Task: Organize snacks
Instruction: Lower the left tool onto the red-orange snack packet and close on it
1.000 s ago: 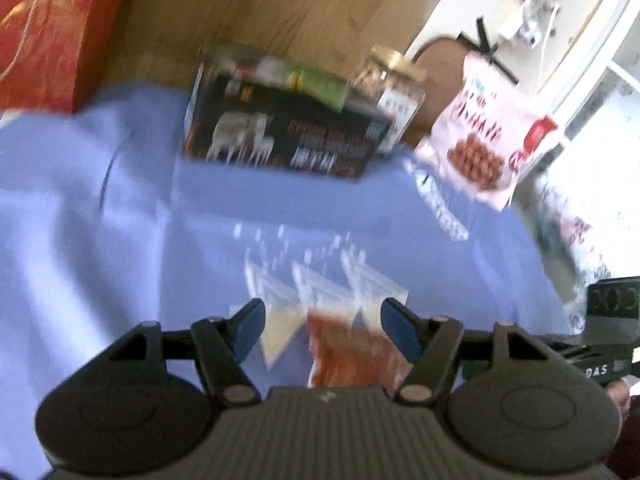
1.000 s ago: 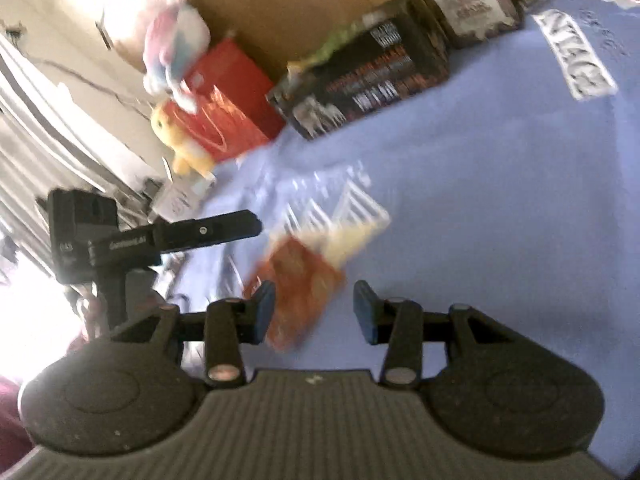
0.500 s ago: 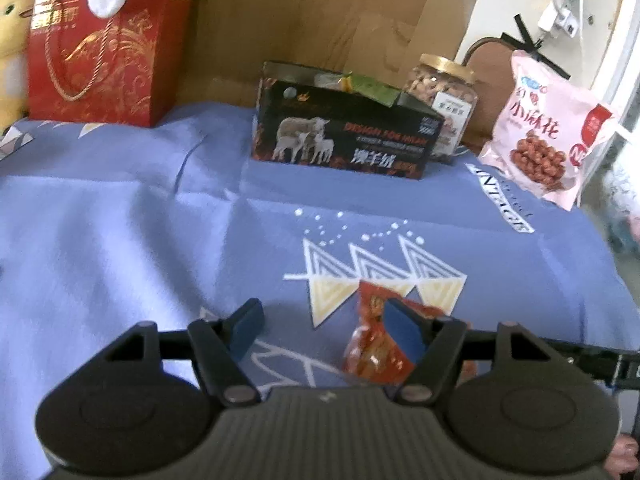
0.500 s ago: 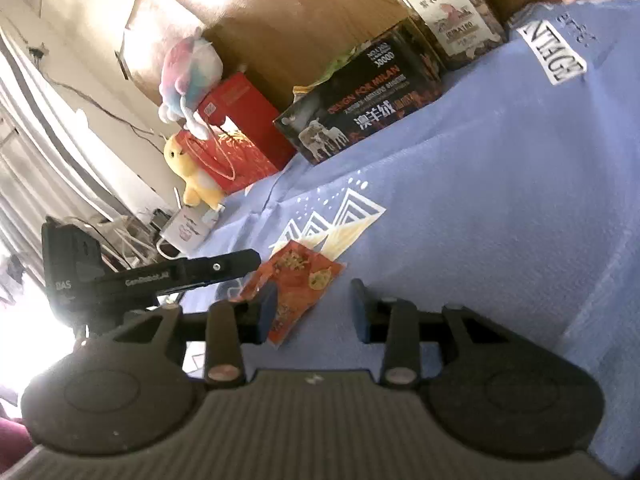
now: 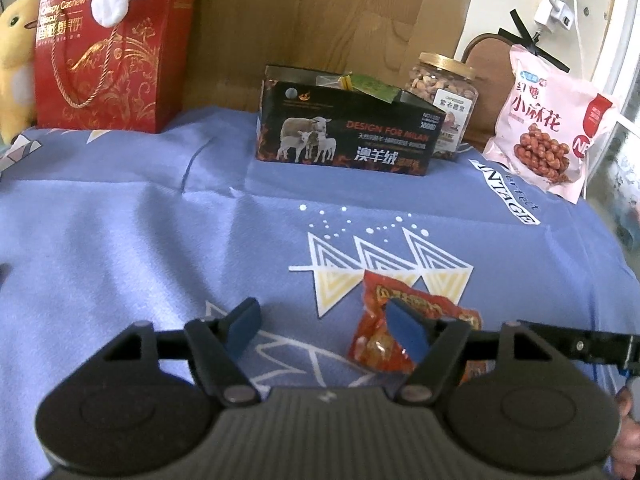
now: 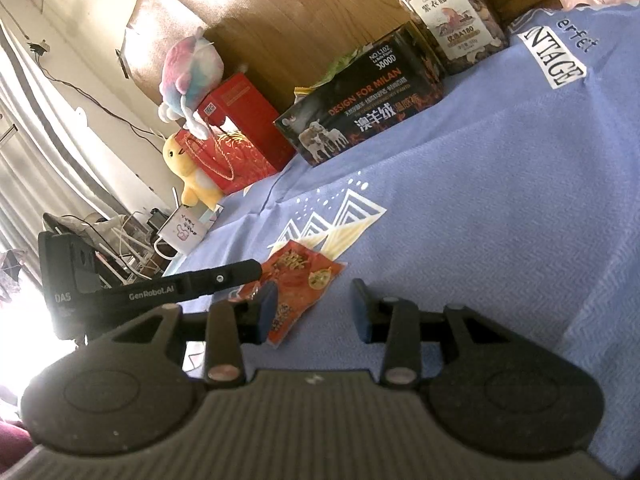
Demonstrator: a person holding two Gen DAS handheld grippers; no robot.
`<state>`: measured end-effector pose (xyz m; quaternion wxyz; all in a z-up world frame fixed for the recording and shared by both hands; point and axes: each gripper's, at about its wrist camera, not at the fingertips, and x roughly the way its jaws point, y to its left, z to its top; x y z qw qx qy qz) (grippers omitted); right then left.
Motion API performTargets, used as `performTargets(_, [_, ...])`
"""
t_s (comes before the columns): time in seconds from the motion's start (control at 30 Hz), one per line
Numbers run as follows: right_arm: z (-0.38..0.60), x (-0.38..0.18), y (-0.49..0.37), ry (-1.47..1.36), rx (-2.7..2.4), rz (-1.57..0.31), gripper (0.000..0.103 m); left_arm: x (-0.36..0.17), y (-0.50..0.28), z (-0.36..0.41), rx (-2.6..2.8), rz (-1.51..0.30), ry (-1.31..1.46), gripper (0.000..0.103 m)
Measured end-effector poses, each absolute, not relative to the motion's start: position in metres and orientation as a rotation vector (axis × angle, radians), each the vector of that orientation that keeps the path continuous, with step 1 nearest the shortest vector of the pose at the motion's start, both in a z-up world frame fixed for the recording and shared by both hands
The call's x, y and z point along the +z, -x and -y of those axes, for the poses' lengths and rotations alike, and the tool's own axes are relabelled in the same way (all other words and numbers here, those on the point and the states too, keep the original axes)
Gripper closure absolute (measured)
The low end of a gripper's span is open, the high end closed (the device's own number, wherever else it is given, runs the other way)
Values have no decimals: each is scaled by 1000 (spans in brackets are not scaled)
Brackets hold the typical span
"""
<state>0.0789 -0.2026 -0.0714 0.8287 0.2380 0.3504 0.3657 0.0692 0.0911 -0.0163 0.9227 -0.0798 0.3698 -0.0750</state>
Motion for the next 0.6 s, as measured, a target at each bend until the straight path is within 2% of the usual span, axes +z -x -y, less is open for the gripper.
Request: performTargets(0.6, [200, -71, -74, -507, 746, -747, 60, -23, -62, -94, -201, -690, 180, 20])
